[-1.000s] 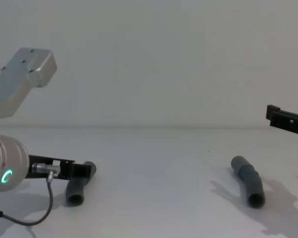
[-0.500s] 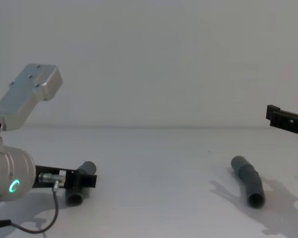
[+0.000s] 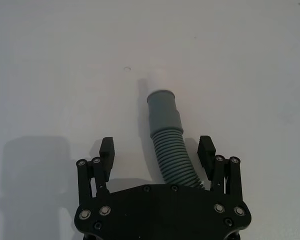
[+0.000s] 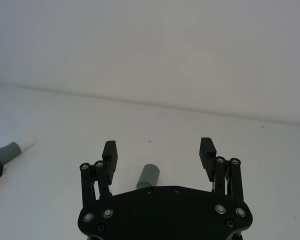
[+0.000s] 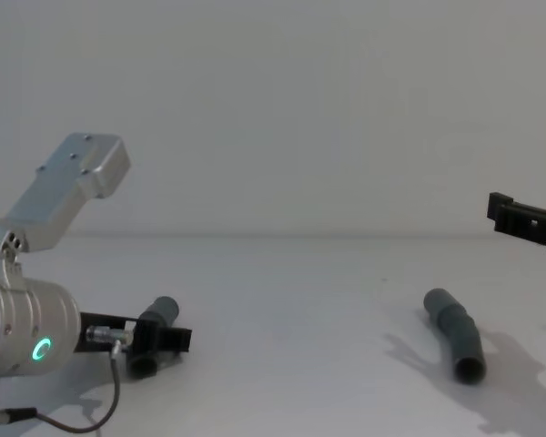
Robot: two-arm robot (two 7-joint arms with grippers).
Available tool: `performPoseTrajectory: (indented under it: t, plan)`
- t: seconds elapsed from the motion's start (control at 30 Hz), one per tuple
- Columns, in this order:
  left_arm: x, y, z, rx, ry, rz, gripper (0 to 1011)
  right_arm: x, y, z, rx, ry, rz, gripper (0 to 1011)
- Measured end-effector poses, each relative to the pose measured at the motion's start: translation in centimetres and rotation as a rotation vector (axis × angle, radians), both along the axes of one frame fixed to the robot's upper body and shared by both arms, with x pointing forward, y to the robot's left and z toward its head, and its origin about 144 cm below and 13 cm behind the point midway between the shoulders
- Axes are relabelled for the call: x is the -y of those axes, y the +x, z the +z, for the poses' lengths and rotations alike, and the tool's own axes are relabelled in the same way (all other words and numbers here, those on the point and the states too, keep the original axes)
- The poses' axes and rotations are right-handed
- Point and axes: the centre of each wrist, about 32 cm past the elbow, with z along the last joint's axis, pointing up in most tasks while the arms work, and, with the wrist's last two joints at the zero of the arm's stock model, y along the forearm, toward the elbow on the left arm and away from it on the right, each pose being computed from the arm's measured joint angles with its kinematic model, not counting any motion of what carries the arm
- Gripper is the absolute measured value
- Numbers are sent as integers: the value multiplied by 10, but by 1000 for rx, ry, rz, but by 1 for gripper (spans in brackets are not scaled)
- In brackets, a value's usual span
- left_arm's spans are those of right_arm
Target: Use both hands to pick up one end of the pipe from the table, align the ends, and insert them.
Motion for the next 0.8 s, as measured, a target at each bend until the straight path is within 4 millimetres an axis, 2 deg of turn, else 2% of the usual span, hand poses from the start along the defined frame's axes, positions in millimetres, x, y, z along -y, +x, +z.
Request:
performPoseTrajectory:
  t: [0.13,0.4,0.8]
  plan:
    - [0,2,-1,-1,1,-10,955,0,0,0,0,0,0,1000]
    - [1,5,-2,-5,4,-23,765,0,0,0,0,0,0,1000]
    - [1,7,-4,-8,7,-30,681,0,0,0,0,0,0,1000]
